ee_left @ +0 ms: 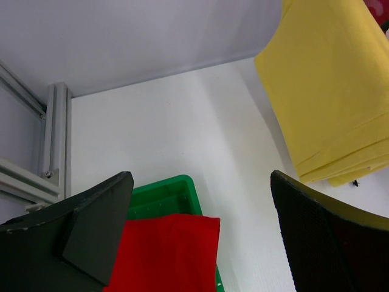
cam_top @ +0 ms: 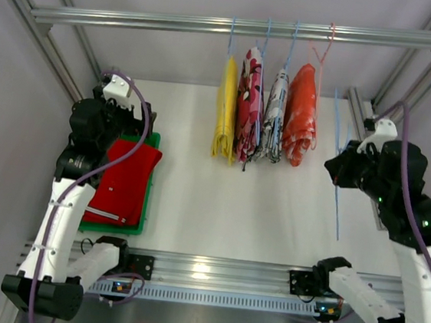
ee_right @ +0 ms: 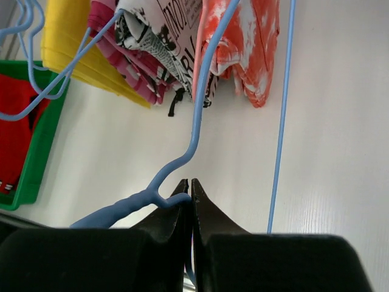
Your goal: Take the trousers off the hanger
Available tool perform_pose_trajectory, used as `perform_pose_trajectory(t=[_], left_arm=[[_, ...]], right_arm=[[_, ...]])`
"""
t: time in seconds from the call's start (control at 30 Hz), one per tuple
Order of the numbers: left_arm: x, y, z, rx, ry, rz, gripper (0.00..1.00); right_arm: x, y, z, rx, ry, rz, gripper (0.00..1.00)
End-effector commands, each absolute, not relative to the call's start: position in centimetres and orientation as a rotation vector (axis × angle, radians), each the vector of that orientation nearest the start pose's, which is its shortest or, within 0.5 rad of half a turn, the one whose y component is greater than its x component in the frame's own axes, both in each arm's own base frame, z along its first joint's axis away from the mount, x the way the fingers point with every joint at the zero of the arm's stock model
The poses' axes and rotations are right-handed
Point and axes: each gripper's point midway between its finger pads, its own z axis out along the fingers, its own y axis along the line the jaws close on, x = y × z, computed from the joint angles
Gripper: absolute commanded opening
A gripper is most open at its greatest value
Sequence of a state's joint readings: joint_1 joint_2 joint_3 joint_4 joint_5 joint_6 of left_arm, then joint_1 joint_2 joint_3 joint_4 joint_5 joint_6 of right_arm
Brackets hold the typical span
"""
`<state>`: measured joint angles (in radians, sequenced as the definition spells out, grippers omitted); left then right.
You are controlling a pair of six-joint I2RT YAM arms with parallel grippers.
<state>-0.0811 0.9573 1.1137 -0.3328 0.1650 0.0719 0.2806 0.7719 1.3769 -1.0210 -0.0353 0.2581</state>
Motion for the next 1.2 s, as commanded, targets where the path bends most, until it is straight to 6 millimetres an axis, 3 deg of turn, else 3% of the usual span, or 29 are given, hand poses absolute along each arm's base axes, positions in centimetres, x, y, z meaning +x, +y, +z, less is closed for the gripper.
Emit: perform_pose_trajectory(t=[0.0,0.1,0.13,0.17,0.2,0.27,0.33,0.37,0.43,0.47,0.53,0.93,1.17], left_arm=[[32.7,-5.6,38.2,0.252,1.616,-0.165,0.99],[32.5,-5.7,38.5,0.255,1.608,-0.171,0.99],[32.5,-5.7,38.5,0.259,1.608,-0.17,0.99],[32.4,-5.7,38.4,0.262,1.611,-0.168,0.99],[32.4,-5.7,38.4,0.263,1.611,-0.167,0.99],[32.3,-5.6,38.4,0.267,1.61,-0.161,0.99],[32.2,-5.6,38.4,0.271,1.606,-0.156,0.99],[32.3,-5.5,38.2,0.267,1.611,-0.154,0.99],[32.4,-5.5,38.1,0.268,1.611,-0.152,0.99],[32.4,-5.5,38.0,0.266,1.613,-0.155,0.99],[32.4,-5.6,38.0,0.262,1.609,-0.16,0.99],[32.8,-5.8,38.2,0.227,1.614,-0.191,0.99],[32.8,-5.7,38.0,0.209,1.62,-0.197,0.99]], right_arm=[[21.2,7.3,37.0,-0.012,2.025,0.389,0.0],[23.0,7.3,36.8,0.015,2.098,0.435,0.0],[23.8,5.4,37.2,0.097,2.102,0.415,0.0],[25.2,4.3,36.1,0.125,2.162,0.426,0.0],[25.2,4.7,35.8,0.11,2.195,0.518,0.0],[27.0,2.7,36.6,0.1,2.177,0.505,0.0],[28.1,3.0,39.3,0.01,2.084,0.522,0.0],[29.0,3.2,39.6,-0.039,2.074,0.548,0.0],[29.1,4.8,41.9,-0.146,2.018,0.645,0.0],[30.0,5.1,41.6,-0.166,2.031,0.698,0.0],[30.1,6.0,43.2,-0.231,1.982,0.76,0.0],[35.2,5.1,45.3,-0.184,1.938,0.679,0.0],[38.6,4.8,45.3,-0.151,1.94,0.611,0.01]])
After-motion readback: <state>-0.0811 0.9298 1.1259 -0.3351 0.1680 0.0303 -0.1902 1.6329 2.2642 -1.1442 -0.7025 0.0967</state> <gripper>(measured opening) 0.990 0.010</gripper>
